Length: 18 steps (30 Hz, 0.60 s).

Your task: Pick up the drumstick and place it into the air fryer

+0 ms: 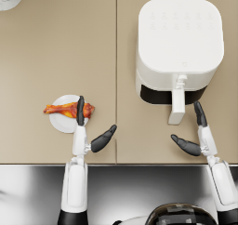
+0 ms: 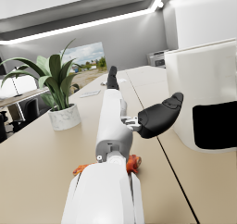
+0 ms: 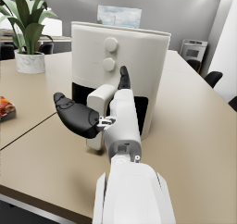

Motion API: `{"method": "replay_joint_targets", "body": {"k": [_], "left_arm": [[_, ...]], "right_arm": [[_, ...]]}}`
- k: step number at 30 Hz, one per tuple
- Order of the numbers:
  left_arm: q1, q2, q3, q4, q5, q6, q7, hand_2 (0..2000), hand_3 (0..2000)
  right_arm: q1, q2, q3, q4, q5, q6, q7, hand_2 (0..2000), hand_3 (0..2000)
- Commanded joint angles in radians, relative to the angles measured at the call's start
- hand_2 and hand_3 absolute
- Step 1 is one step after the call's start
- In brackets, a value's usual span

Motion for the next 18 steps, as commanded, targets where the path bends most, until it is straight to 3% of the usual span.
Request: {"method": "replay_joint_targets", "body": {"k": [1,17,18], "left_arm": [[0.049,0.005,-0.045,0.047,0.045,0.0,0.0,0,0],[0.134,0.019,-0.158,0.168,0.767,0.0,0.0,0,0],[0.141,0.019,-0.164,0.174,0.813,-0.098,-0.042,0,0]], "right_arm": [[0.015,-0.011,0.017,-0.035,0.008,0.0,0.0,0,0],[-0.004,-0.041,0.0,-0.114,0.03,0.0,0.0,0,0],[-0.003,-0.044,-0.004,-0.108,0.03,0.0,0.0,0,0]]}}
